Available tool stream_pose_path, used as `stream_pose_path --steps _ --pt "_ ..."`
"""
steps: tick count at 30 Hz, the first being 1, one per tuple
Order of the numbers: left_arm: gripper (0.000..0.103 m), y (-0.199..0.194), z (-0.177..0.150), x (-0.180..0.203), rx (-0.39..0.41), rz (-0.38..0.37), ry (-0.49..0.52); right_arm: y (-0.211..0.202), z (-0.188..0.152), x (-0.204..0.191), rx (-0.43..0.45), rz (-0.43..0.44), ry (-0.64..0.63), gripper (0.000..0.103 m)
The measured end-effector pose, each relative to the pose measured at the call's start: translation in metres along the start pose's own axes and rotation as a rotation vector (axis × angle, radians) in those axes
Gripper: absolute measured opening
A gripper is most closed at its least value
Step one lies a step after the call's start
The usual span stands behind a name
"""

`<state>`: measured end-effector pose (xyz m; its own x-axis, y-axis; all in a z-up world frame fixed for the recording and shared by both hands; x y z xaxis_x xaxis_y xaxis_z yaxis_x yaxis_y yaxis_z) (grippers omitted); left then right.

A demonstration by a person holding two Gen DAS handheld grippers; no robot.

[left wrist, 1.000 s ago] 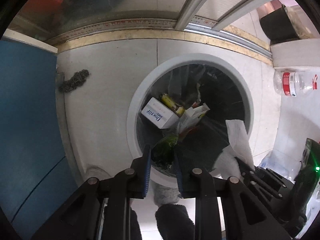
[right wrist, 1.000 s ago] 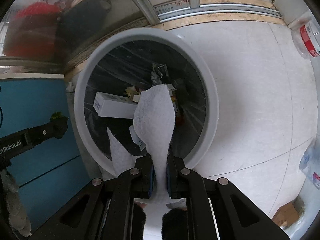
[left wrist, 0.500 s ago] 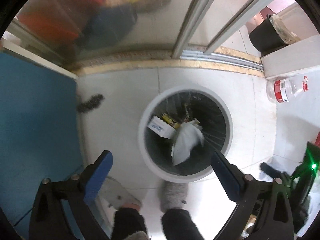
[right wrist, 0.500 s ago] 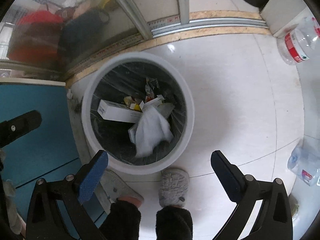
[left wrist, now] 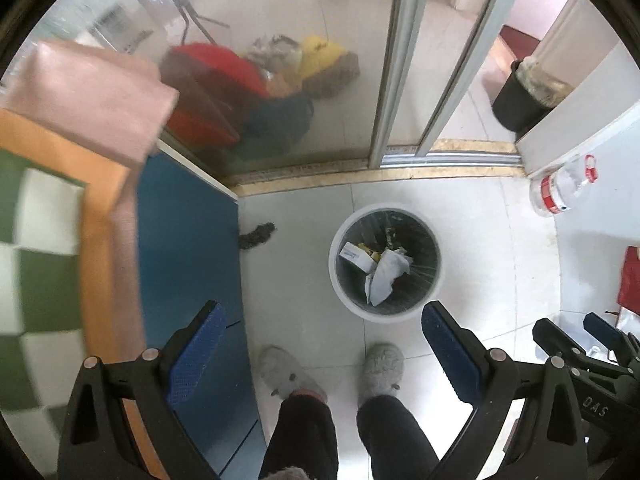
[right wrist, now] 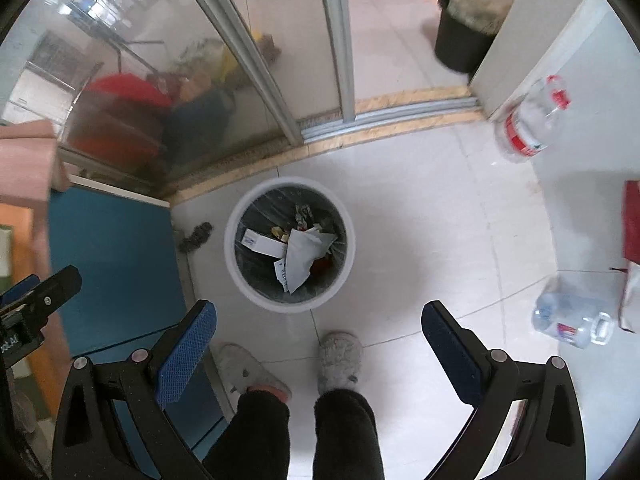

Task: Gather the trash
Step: 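Move both tools back toward the checkered counter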

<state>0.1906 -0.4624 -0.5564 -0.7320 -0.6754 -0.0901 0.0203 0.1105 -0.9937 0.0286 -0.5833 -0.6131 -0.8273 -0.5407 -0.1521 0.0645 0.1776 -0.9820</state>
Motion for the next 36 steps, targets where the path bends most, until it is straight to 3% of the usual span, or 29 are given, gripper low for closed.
stream_pose_path --steps 6,12,22,28,32,36 --pt "0.100 -0.086 -0.035 0.006 0.036 -0.012 -0.002 -0.102 -0.036 0.001 0.045 -0.001 -0.018 0.103" --pt "0.100 -0.143 -0.060 0.008 0.071 -0.050 -0.021 -0.193 -0.068 -0.001 0.115 0.004 -0.049 0.103" --pt "0.100 -0.201 -0.066 -0.017 0.138 -0.136 -0.078 -0.273 -0.082 -0.013 0.172 0.010 -0.069 0.103" --pt "0.103 -0.245 -0.052 -0.079 0.247 -0.169 -0.170 -0.300 -0.073 -0.065 0.173 0.104 -0.128 0.103" --pt "0.103 -0.260 -0.056 -0.168 0.295 -0.147 -0.321 -0.310 -0.067 -0.137 0.180 0.131 -0.234 0.103" --pt "0.103 -0.256 -0.084 -0.270 0.301 -0.118 -0.502 -0.305 -0.074 -0.245 0.135 0.178 -0.395 0.103"
Point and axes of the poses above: each gripper's, at about its wrist camera, not at the fingertips, and y roughly the way its jaws point, x to its right, z to its top, the point moved 9 cm from there along y, roughly the way its jaws point, and after that the axes turned 12 degrees about -x, right-handed, at the moved point
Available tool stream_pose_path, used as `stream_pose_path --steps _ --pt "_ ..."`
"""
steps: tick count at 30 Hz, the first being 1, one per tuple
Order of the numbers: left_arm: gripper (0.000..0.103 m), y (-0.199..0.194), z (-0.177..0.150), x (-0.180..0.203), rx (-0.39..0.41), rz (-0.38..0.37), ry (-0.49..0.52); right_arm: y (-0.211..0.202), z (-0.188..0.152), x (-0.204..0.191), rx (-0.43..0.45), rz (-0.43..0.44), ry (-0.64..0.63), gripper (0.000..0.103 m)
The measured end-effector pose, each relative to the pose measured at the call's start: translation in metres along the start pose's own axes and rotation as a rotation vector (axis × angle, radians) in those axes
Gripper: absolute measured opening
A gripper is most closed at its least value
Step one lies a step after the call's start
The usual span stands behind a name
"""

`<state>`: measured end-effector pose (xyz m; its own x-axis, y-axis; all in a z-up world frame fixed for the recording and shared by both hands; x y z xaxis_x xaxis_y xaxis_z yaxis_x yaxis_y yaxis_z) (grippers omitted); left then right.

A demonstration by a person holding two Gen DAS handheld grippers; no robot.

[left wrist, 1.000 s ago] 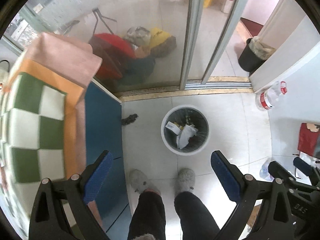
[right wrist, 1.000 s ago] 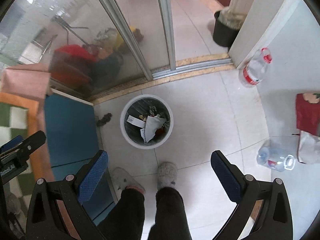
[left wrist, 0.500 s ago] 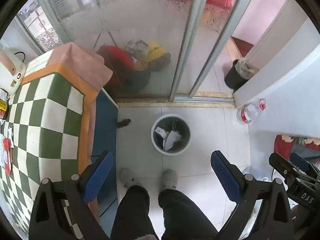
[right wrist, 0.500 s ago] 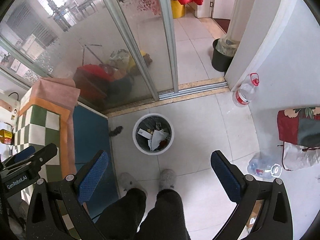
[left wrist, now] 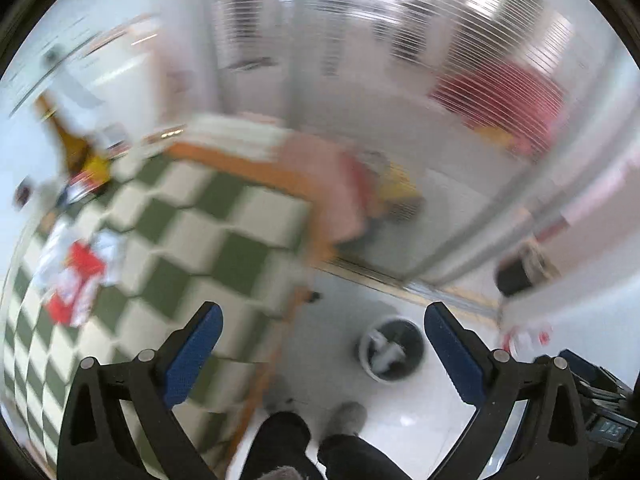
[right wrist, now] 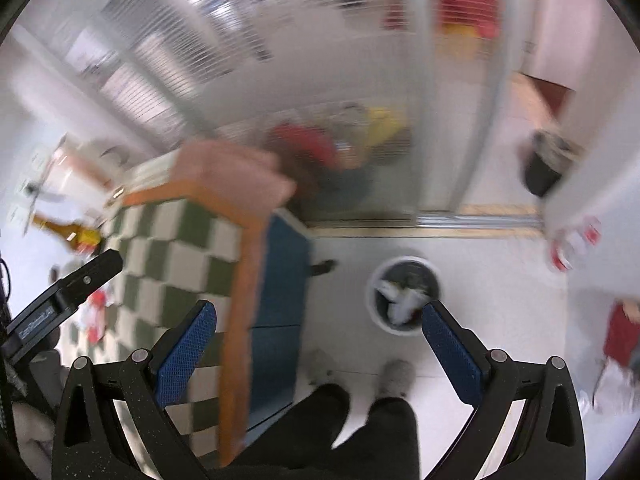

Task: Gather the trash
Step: 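Move both tools back toward the checkered counter, then grasp the red-and-white sugar bag with the left gripper while the right grasps the medicine sachet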

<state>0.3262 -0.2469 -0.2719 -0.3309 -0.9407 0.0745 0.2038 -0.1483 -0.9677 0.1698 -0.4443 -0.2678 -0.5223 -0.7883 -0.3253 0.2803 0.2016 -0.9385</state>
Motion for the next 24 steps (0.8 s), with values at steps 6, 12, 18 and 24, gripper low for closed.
stream_pose_path --steps 6,12,18,24 --pt "0.103 0.010 -0.028 -0.227 -0.040 0.111 -0.403 0.066 0.016 -0.175 -0.153 0.100 -0.239 0.102" --pt "0.103 0.033 -0.099 -0.388 -0.109 0.154 -0.734 0.158 0.002 -0.382 -0.328 0.177 -0.548 0.049" --pt "0.103 0.062 -0.125 -0.454 -0.118 0.052 -0.917 0.256 -0.025 -0.528 -0.456 0.166 -0.759 0.012" --pt "0.102 0.089 -0.106 -0.469 -0.091 -0.130 -0.967 0.330 -0.040 -0.570 -0.517 0.047 -0.854 0.001"
Point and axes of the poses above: each gripper's, at about its wrist camera, not at the fingertips, and y roughly the way its jaws point, x to its right, z to its top, the point moved 9 cm from there along y, roughly the way its jaws point, and after that the axes turned 12 degrees about -x, right-handed, at the moved point
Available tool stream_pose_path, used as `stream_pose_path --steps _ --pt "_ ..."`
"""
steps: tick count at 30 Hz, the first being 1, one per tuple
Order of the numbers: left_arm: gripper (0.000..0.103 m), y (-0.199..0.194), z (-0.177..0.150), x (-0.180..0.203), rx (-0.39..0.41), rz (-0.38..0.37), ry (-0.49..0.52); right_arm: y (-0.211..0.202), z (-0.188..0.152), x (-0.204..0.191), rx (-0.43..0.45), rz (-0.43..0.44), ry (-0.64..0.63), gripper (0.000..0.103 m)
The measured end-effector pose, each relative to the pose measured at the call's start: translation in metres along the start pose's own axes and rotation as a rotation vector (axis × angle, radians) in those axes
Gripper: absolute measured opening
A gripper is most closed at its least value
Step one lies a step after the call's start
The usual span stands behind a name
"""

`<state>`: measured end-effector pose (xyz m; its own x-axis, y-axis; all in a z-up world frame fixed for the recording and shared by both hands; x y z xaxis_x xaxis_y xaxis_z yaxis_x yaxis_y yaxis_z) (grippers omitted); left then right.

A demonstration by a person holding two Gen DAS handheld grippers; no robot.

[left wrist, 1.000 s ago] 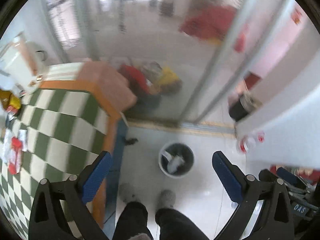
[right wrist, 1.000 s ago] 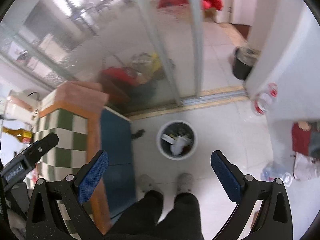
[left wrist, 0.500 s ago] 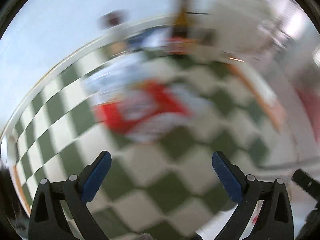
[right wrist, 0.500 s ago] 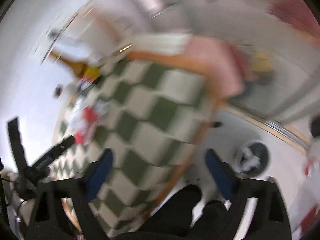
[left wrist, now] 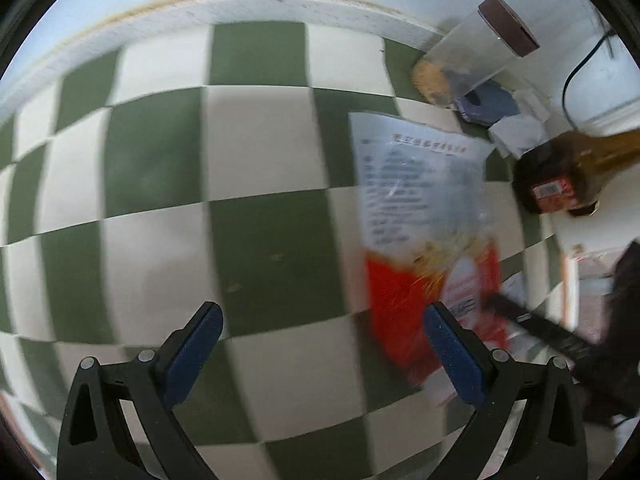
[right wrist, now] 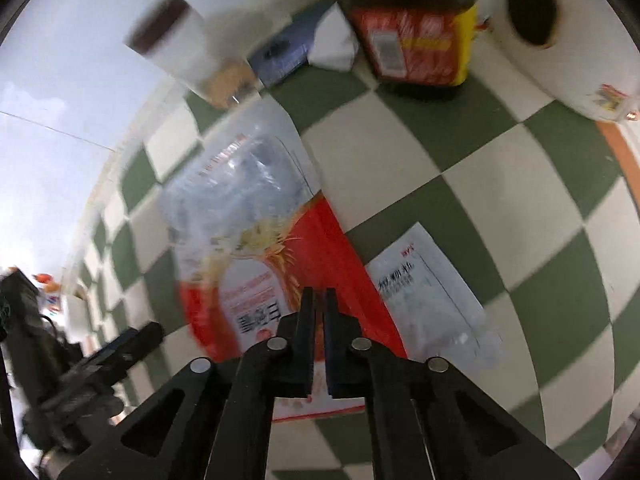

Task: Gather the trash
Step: 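Grasp the red-and-white sugar bag with the left gripper while the right grasps the medicine sachet, then carry the sugar bag and sachet to the bin and release both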

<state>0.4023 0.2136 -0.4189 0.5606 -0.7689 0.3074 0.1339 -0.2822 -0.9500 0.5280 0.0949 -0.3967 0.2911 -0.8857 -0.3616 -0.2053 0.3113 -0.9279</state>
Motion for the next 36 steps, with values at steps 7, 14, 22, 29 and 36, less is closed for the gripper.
stream_pose_path --steps 7,14,22,29,36 --pt "0.100 0.014 0.018 0.037 -0.024 -0.112 0.045 0.009 -0.002 0.017 -0.016 0.175 0.083 0.000" --pt "0.067 0.014 0.033 0.062 -0.006 -0.172 0.071 0.012 -0.001 0.036 -0.036 0.363 0.189 0.000" --pt "0.006 0.009 0.027 0.076 0.038 -0.058 0.152 0.009 -0.011 0.043 -0.047 0.373 0.195 0.000" --pt "0.004 -0.032 0.024 0.060 0.180 0.096 0.202 -0.036 -0.028 0.046 0.051 0.298 0.214 0.030" --pt "0.005 -0.047 0.022 0.043 0.240 0.216 0.210 -0.056 -0.051 0.096 0.140 0.045 0.341 0.067"
Point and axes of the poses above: each gripper's, at about its wrist camera, not at the fingertips, and y roughly the way its jaws point, x to its right, z to its top, the point moved 9 cm from there along y, roughly the way its jaws point, and after that the axes turned 12 degrees about -x, right-handed, at the moved point
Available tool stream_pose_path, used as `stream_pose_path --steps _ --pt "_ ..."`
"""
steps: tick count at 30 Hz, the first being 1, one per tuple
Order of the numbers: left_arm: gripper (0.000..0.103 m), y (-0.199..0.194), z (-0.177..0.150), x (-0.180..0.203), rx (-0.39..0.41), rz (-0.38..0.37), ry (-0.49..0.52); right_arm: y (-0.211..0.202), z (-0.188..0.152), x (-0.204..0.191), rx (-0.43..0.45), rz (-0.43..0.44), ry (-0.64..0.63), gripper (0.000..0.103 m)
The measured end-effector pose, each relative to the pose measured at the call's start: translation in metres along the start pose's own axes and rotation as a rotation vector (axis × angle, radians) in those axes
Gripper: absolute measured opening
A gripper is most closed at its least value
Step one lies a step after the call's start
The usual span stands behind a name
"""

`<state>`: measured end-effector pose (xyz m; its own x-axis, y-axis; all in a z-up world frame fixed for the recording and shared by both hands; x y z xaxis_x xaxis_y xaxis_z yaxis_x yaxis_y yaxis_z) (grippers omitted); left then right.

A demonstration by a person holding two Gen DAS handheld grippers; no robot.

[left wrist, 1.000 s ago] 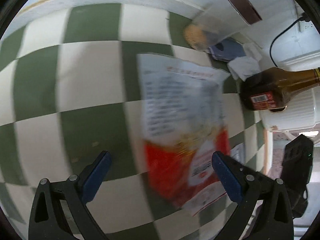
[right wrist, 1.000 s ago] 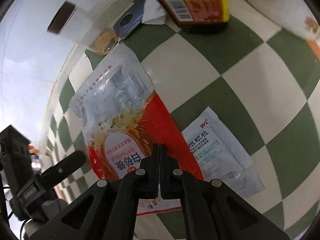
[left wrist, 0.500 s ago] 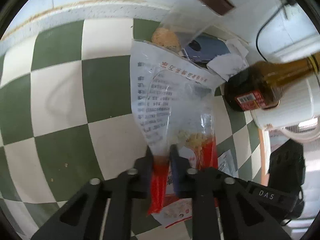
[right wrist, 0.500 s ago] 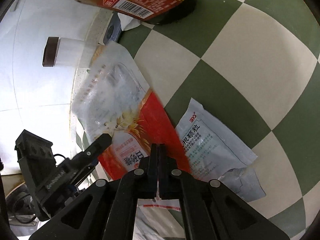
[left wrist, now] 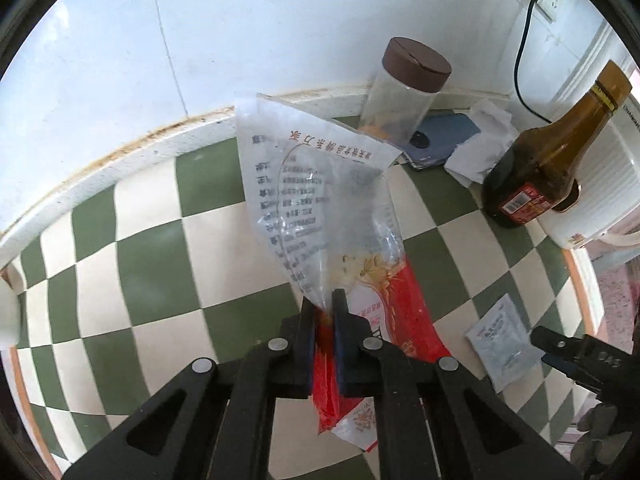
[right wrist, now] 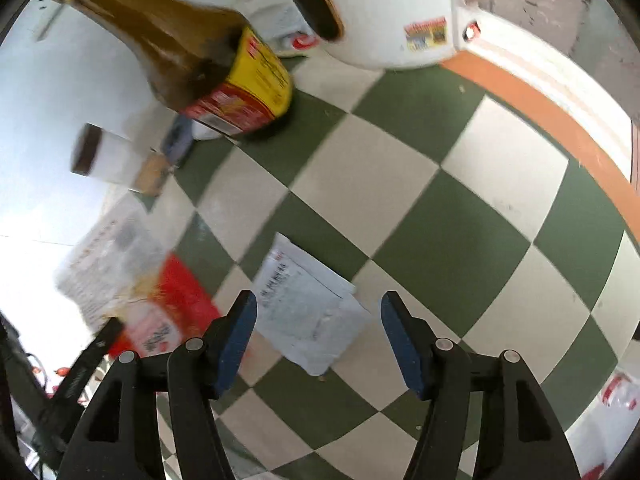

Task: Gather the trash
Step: 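Carry the sugar bag and sachet to the bin and release both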

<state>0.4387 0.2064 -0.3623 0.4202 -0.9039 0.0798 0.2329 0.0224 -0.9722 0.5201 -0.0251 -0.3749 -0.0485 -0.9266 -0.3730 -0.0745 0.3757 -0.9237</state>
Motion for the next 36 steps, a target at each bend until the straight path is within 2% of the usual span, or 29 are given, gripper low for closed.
stream_pose_path --steps 3,5,6,7,8,9,11,16,21,24,27,30,33,36 --pt "0.005 0.000 -0.004 -0.001 0.003 0.023 0.006 0.021 -0.003 0.001 -0.023 -0.042 -0.010 0.069" --pt "0.005 -0.002 -0.008 0.000 0.007 0.037 0.013 0.025 -0.008 -0.006 0.011 -0.124 -0.081 0.066" --pt "0.005 -0.004 -0.009 0.001 0.008 0.038 0.017 0.028 -0.007 -0.012 0.028 -0.174 -0.107 0.054" --pt "0.005 -0.007 -0.011 0.002 0.012 0.042 0.027 0.029 -0.005 -0.018 0.047 -0.226 -0.137 0.023" --pt "0.005 -0.010 -0.012 0.006 0.016 0.041 0.038 0.032 -0.004 -0.022 0.055 -0.257 -0.164 0.004" --pt "0.005 -0.015 -0.013 0.010 0.021 0.041 0.055 0.032 -0.004 -0.023 0.058 -0.249 -0.165 0.002" --pt "0.004 -0.027 -0.014 0.018 0.041 0.044 0.082 0.025 -0.005 -0.019 0.073 -0.225 -0.154 0.001" --pt "0.004 -0.064 -0.019 0.045 0.103 0.038 0.158 -0.023 -0.012 -0.002 0.154 -0.105 -0.100 0.001" --pt "0.004 -0.099 -0.032 0.093 0.153 0.012 0.265 -0.081 -0.032 0.024 0.248 -0.029 -0.057 0.001" --pt "0.004 -0.119 -0.045 0.132 0.171 -0.020 0.342 -0.117 -0.047 0.058 0.311 0.004 -0.005 0.000" --pt "0.004 -0.137 -0.071 0.182 0.174 -0.066 0.441 -0.153 -0.071 0.099 0.373 0.024 0.056 0.000" --pt "0.004 -0.148 -0.110 0.239 0.152 -0.127 0.558 -0.176 -0.104 0.149 0.428 0.029 0.128 0.000" --pt "0.004 -0.149 -0.163 0.306 0.098 -0.189 0.693 -0.199 -0.154 0.218 0.471 0.023 0.234 0.000" --pt "0.005 -0.132 -0.231 0.373 0.011 -0.231 0.839 -0.211 -0.222 0.305 0.494 0.001 0.383 0.000"
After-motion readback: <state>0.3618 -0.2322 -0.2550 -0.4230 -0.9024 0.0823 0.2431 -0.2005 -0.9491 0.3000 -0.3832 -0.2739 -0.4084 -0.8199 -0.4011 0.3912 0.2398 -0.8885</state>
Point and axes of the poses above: each gripper's, at about its wrist camera, not at the fingertips, and y roughly the way its jaws point, x to its right, z to its top, the point moved 9 cm from there along y, roughly the way its jaws point, and after that the axes turned 12 degrees about -x, right-handed, at the moved point
